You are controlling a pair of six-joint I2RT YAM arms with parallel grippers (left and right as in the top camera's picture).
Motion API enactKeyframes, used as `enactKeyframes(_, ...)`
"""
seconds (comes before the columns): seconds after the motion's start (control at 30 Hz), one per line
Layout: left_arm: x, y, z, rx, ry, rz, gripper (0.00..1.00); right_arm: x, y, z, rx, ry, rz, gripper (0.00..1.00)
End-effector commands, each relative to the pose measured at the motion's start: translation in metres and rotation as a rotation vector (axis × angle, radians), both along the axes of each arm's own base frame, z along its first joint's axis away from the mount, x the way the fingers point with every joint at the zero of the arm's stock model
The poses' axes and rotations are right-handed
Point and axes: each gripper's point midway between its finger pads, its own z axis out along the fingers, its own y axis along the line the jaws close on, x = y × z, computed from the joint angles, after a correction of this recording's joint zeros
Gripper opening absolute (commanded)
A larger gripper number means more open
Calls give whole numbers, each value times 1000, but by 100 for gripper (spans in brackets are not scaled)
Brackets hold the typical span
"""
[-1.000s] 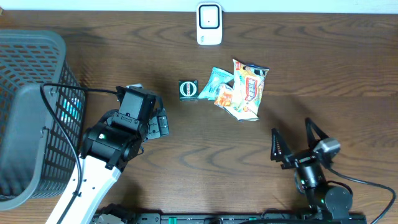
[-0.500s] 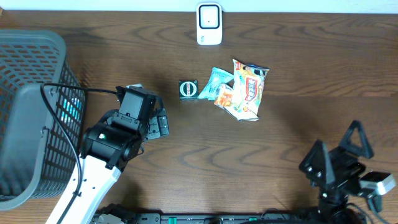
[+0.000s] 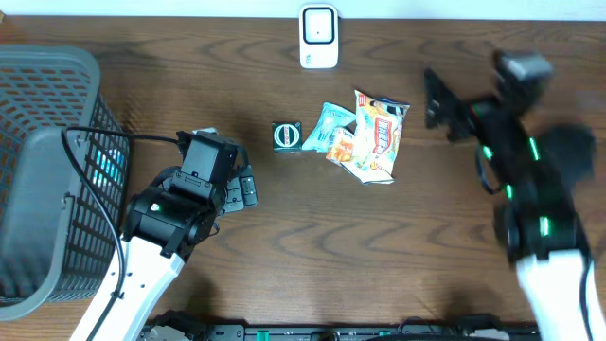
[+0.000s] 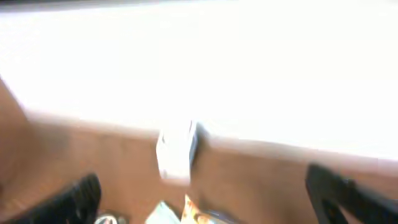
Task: Scan the item barcode
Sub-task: 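Swing the right gripper over the pile toward the yellow snack bag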
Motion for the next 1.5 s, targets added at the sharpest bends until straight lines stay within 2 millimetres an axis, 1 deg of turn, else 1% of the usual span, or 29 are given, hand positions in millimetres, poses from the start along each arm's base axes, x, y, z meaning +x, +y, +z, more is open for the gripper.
enactKeyframes(0.0,1,3,1,15,-4,10,98,22,14,-25,-89,161,89,99)
enactKeyframes(0.07,1,3,1,15,-4,10,98,27,22,-49,-79,281,135,99)
enactKeyframes(0.13,1,3,1,15,-4,10,98,27,33,-72,-56,373,196,99)
enactKeyframes(0.23,1,3,1,15,-4,10,98,17,46,-107,-12,517,277,99)
enactKeyframes(0.33,1,3,1,15,-4,10,98,6,52,-129,20,626,321,99)
enactKeyframes(0.4,1,3,1,15,-4,10,97,1,53,-143,27,688,324,99)
enactKeyframes(0.57,1,3,1,15,-4,10,98,8,53,-169,34,751,313,99)
enactKeyframes(0.67,1,3,1,15,-4,10,98,17,45,-194,77,843,202,99)
enactKeyframes(0.73,1,3,1,15,-4,10,98,23,32,-220,97,928,74,99)
enactKeyframes(0.8,1,3,1,15,-4,10,98,25,27,-239,98,977,20,99)
enactKeyframes(1.0,1,3,1,15,-4,10,98,30,27,-276,91,1041,13,99)
enactKeyframes(1.1,1,3,1,15,-4,10,98,31,28,-292,91,1068,13,99)
enactKeyframes(1.27,1,3,1,15,-4,10,97,32,35,-315,95,1104,31,99)
enactKeyframes(1.3,1,3,1,15,-4,10,98,31,36,-318,100,1112,38,97)
enactKeyframes(1.33,1,3,1,15,-4,10,98,31,37,-321,103,1119,41,85)
enactKeyframes(1.37,1,3,1,15,-4,10,98,29,37,-326,101,1132,39,56)
enactKeyframes(1.4,1,3,1,15,-4,10,98,29,37,-327,101,1136,39,42)
enactKeyframes(1.47,1,3,1,15,-4,10,98,28,37,-325,102,1134,39,24)
